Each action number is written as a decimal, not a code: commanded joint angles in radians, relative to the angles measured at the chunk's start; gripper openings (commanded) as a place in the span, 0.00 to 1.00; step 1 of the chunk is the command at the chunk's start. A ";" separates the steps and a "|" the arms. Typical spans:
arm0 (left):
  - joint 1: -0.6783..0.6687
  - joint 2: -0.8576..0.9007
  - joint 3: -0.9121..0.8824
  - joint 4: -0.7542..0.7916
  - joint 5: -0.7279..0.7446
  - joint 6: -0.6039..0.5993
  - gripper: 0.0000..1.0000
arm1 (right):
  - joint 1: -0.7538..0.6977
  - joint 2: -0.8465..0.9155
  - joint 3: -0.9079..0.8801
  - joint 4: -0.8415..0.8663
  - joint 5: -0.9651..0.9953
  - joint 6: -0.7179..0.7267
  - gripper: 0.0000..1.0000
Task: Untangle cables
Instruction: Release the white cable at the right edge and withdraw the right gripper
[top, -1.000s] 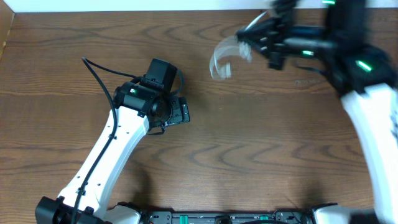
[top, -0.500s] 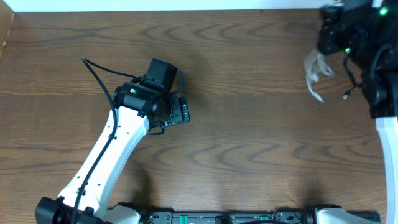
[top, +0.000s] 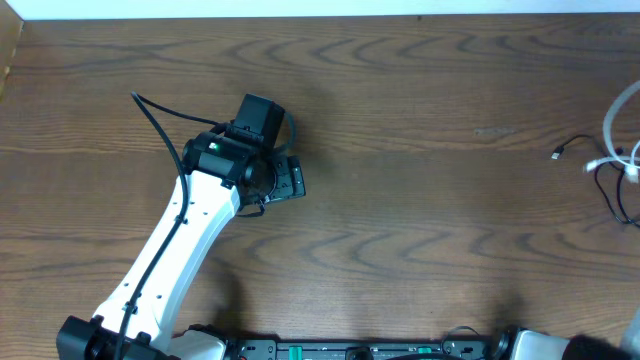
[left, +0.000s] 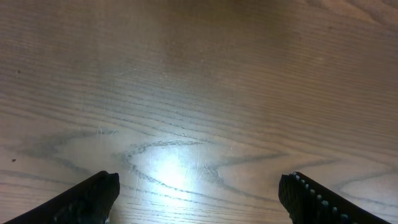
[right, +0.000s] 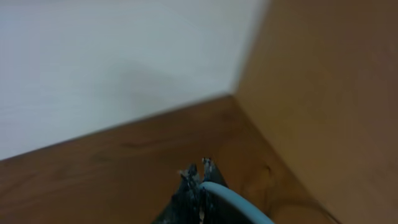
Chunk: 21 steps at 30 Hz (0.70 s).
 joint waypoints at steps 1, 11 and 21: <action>0.006 0.004 -0.003 -0.016 -0.013 -0.006 0.87 | -0.101 0.049 0.002 -0.004 0.126 0.179 0.01; 0.006 0.003 -0.003 -0.015 -0.013 -0.006 0.86 | -0.222 0.084 0.002 -0.002 -0.294 0.296 0.63; 0.006 0.004 -0.003 -0.011 -0.012 -0.006 0.86 | -0.090 0.100 0.001 -0.185 -0.836 0.159 0.71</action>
